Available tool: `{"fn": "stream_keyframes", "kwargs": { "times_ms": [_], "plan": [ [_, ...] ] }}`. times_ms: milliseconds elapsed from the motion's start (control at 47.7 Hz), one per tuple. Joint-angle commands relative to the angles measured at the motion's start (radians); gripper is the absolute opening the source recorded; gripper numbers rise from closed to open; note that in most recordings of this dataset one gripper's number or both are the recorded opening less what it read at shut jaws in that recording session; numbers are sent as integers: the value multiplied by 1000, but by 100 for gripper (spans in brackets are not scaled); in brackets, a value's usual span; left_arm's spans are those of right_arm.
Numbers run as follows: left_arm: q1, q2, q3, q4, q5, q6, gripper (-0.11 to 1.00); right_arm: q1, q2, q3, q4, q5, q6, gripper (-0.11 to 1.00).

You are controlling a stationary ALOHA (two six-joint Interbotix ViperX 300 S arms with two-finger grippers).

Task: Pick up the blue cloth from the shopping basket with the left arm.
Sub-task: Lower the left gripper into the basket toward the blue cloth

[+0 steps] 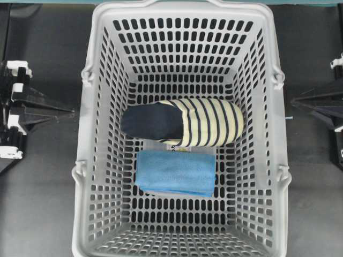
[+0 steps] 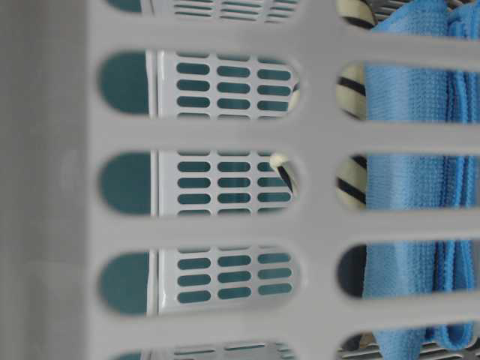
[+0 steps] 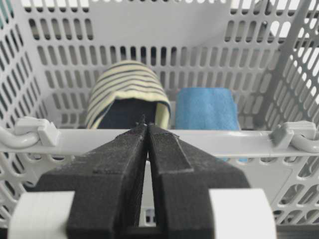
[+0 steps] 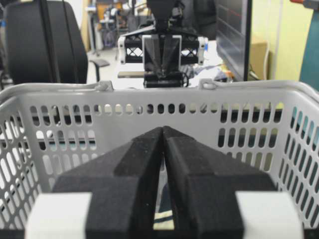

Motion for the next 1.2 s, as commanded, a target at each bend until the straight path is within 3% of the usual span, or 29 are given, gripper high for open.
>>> {"fn": "stream_keyframes", "kwargs": {
  "times_ms": [0,84,315,587,692,839,923,1028,1175],
  "plan": [
    [5,-8,-101,40,60,-26,6,3,3,-20,3,2,3,1],
    [3,0,-178,40,158,-29,0,5,-2,-25,9,66,11,3],
    [-49,103,-419,40,511,-35,0,40,-25,-107,9,351,38,0],
    [-97,311,-649,40,773,-34,0,46,-64,-176,9,618,37,3],
    [-103,399,-713,40,811,-32,0,46,-77,-196,9,649,38,27],
    [-112,514,-795,40,844,-37,1,55,-95,-209,8,644,35,71],
    [-114,578,-848,40,882,-40,2,55,-101,-209,9,643,35,82],
    [-117,657,-913,40,931,-52,22,55,-107,-210,8,643,37,78],
    [-130,792,-1009,40,986,-86,66,55,-110,-210,8,641,35,78]
  ]
}}
